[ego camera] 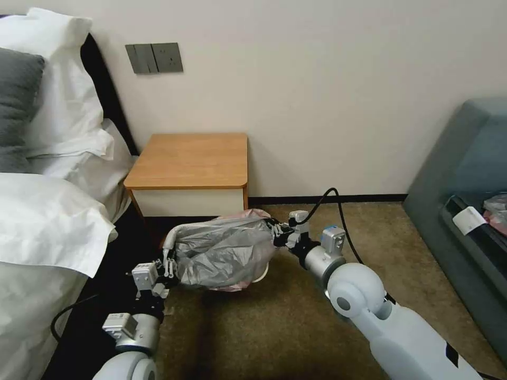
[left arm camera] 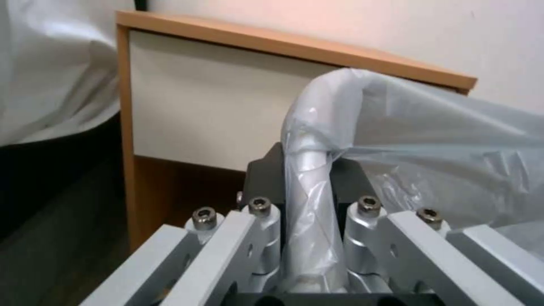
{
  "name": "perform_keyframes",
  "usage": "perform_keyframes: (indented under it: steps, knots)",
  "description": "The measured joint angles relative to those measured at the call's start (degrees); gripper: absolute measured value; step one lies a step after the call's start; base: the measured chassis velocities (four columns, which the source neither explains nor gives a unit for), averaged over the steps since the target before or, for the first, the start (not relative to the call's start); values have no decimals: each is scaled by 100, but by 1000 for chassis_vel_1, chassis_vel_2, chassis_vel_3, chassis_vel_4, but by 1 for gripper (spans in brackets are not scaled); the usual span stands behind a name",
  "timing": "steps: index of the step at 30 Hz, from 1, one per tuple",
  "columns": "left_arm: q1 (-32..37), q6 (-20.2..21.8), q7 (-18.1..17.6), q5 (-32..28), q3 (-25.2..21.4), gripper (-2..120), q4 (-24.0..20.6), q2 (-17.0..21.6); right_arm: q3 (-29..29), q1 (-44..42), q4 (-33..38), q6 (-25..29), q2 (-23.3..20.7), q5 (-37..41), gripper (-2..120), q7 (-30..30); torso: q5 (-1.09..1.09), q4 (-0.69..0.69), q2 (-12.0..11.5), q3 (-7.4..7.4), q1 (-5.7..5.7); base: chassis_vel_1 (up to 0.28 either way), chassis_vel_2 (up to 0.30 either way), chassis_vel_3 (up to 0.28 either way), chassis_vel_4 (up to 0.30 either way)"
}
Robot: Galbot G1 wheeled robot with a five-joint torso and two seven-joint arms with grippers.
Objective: Pick up the garbage bag from the table and place it over the trash can.
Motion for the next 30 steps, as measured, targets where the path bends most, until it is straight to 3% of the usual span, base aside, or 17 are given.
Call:
perform_keyframes:
  steps: [5,8,10,11,18,21,23,24,30]
  knots:
    - [-26,41,-62,-152,-118,11,-30,13,63,-106,-46,51,-69,-203,4,-20,-1,0,0,0,0,0,0,0,0]
    - [-40,80,-96,-333,-123,11,-69,4,57,-201,-69,92,-107,-314,20,-41,0,0,0,0,0,0,0,0,0]
    - [-43,92,-106,-383,-122,11,-79,-1,53,-221,-69,99,-116,-331,22,-47,0,0,0,0,0,0,0,0,0]
    - [-50,109,-122,-456,-118,11,-93,-14,41,-262,-59,106,-132,-361,30,-64,0,0,0,0,0,0,0,0,0]
    - [-73,199,-239,-781,-53,11,-138,-77,-12,-376,63,106,-128,-411,50,-92,0,1,0,0,0,0,0,0,0]
    - [-116,314,-363,-1149,-15,11,-178,-121,-34,-503,124,106,-124,-510,68,-117,0,0,0,0,0,0,0,0,0]
    - [-122,336,-383,-1208,-14,11,-192,-126,-36,-527,127,109,-123,-536,69,-123,0,0,0,0,0,0,0,0,0]
    - [-147,369,-410,-1289,-17,11,-199,-143,-40,-570,128,119,-121,-583,75,-125,0,0,0,0,0,0,0,0,0]
    - [-219,381,-419,-1310,-135,11,-137,-172,110,-708,85,247,0,-853,96,-44,0,1,0,0,0,0,0,0,0]
